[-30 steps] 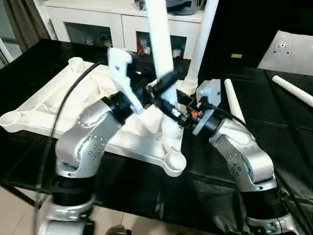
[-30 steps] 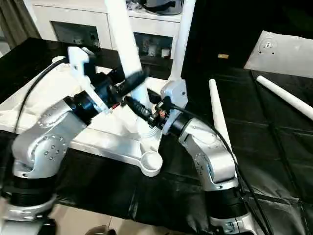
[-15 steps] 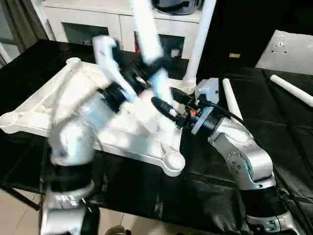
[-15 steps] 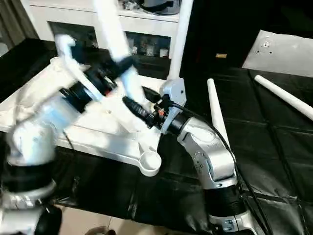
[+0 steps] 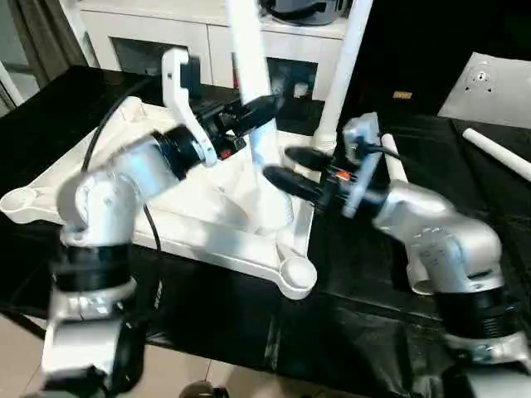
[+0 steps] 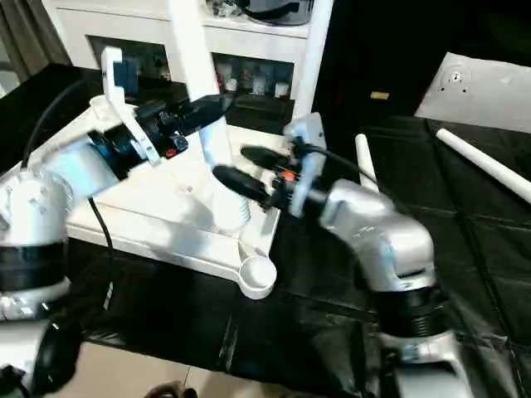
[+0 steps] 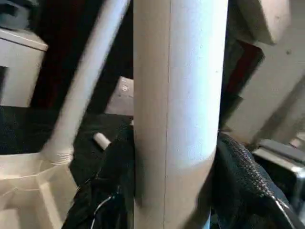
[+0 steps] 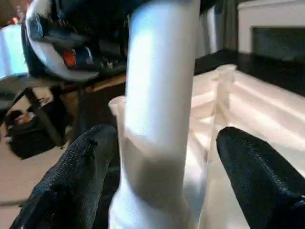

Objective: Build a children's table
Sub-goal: Pick table leg

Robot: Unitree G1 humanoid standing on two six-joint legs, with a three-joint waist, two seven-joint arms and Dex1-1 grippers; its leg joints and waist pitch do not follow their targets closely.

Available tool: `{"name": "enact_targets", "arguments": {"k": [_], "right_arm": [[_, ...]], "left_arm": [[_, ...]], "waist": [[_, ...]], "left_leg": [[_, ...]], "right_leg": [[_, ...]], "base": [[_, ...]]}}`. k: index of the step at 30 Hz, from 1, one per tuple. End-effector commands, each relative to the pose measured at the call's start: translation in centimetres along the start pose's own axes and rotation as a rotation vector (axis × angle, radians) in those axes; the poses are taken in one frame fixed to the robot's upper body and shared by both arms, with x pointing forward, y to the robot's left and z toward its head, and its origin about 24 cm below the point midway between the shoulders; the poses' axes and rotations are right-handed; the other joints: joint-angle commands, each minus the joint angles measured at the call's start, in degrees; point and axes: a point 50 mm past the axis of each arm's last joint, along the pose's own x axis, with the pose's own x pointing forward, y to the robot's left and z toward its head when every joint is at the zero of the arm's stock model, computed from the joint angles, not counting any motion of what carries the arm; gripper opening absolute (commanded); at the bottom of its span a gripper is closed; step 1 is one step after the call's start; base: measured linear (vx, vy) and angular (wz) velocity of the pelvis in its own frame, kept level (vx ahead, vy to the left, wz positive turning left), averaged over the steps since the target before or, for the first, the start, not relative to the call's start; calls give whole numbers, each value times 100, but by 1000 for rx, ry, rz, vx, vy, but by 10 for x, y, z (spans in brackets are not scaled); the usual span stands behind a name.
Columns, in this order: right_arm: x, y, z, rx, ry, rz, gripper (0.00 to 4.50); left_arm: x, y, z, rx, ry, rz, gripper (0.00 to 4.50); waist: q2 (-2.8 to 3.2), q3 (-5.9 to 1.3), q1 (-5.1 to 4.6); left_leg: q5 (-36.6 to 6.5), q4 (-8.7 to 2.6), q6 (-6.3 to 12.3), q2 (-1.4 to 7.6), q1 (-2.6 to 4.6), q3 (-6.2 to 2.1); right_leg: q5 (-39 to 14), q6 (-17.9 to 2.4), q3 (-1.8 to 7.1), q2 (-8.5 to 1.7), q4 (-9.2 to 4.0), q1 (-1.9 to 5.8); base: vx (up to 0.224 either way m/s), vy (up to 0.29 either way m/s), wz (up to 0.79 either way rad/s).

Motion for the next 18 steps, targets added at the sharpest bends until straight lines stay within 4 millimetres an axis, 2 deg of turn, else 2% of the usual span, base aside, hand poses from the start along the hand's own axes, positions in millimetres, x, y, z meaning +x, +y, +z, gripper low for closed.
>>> {"name": "enact_targets", "arguments": {"k": [1, 4, 9, 12, 18], "right_arm": [[-1, 1, 3, 6, 9, 46, 380], [-3, 0, 2, 19, 39, 80, 380], [-5, 3, -2, 38, 75, 167, 380], [-5, 4, -5, 39, 101, 193, 380], [-1, 8, -13, 35, 142, 232, 380]], "left_arm": [[4, -7, 6, 23, 16, -67, 182], [5, -14, 6, 80, 55, -147, 182], [6, -26, 1, 156, 130, -274, 182], [8, -32, -1, 176, 151, -326, 182], [14, -40, -4, 212, 178, -399, 182]], "waist": [[-29, -406, 23], [-42, -403, 24], [-43, -407, 33], [-49, -406, 23], [-59, -399, 27]], "left_leg": [[-439, -343, 36, 161, 52, -29], [-465, -345, 24, 169, 59, -23], [-436, -350, 34, 178, 58, -30], [-386, -341, 56, 184, 56, -19], [-470, -347, 9, 185, 52, -22]], "right_leg": [[-354, -1194, 175, -339, -360, 334], [-524, -1185, 178, -346, -369, 327], [-497, -1202, 174, -350, -357, 336], [-398, -1254, 176, -353, -346, 330], [-595, -1236, 178, -361, -362, 331]], "base": [[0, 0, 0], [0, 0, 0], [0, 0, 0], [0, 0, 0], [0, 0, 0]]}}
